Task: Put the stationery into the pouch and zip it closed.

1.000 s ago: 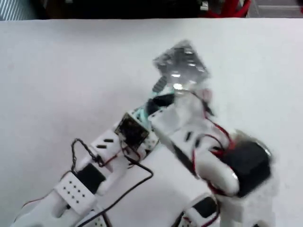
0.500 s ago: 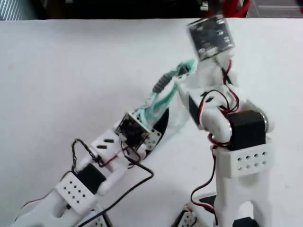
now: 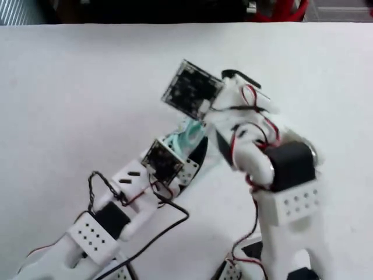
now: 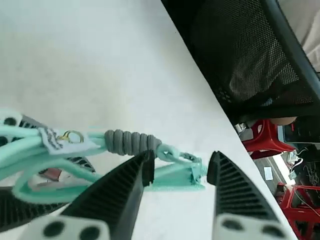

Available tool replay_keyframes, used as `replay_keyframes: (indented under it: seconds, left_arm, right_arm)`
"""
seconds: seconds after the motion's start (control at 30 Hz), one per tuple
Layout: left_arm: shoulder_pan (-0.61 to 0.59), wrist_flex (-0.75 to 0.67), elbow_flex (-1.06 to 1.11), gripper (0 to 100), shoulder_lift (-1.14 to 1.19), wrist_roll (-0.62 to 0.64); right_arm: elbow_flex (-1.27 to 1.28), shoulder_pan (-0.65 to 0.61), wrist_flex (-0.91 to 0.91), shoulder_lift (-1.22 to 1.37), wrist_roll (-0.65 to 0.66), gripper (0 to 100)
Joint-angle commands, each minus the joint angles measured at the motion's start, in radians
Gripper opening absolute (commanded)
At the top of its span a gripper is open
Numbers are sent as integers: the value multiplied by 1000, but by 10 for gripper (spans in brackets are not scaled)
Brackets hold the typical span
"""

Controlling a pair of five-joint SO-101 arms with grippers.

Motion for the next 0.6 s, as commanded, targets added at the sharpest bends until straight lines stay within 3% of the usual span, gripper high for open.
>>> replay_keyframes:
  seconds: [0.0,0.07,0.23,0.47,0.57]
  left_arm:
    - [-8,35,6,25,33,-8]
    - [-5,35,6,25,33,-8]
    - [87,68,12,25,35,-38]
    - [260,138,11,25,30,-97]
    - [311,169,11,25,28,-180]
  right_arm:
    - [-183,10,12,79,-140,178]
    - [-311,13,84,122,-203,180]
    - [-574,21,311,228,-209,177]
    - [-505,223,306,237,-210,178]
    - [-450,294,309,211,-212,177]
